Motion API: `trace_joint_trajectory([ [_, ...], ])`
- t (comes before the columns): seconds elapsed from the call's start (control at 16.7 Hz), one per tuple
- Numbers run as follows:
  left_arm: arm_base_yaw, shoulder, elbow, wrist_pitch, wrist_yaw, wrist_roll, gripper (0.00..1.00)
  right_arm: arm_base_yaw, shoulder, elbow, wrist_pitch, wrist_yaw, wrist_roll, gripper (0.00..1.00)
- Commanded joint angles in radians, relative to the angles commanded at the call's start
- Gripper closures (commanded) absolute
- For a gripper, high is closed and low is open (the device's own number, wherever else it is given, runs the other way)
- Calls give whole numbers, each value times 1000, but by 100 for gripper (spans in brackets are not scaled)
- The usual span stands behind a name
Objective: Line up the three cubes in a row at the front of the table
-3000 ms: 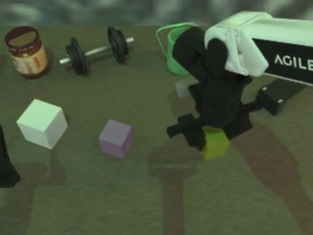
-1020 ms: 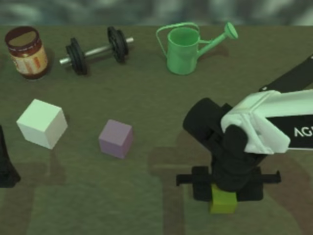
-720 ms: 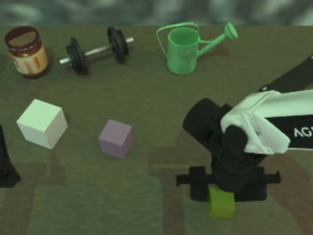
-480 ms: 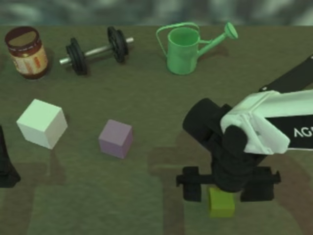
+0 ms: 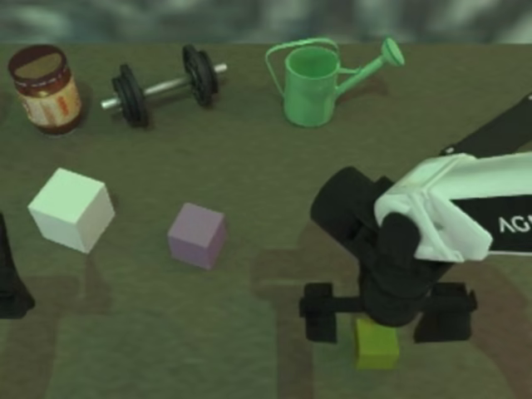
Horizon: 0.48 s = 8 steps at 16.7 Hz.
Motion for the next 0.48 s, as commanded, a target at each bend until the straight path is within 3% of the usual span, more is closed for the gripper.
trace_joint_trajectory([
  [0.48, 0, 0, 0, 0, 0, 0, 0, 11, -114, 134, -255, -1, 2, 0],
])
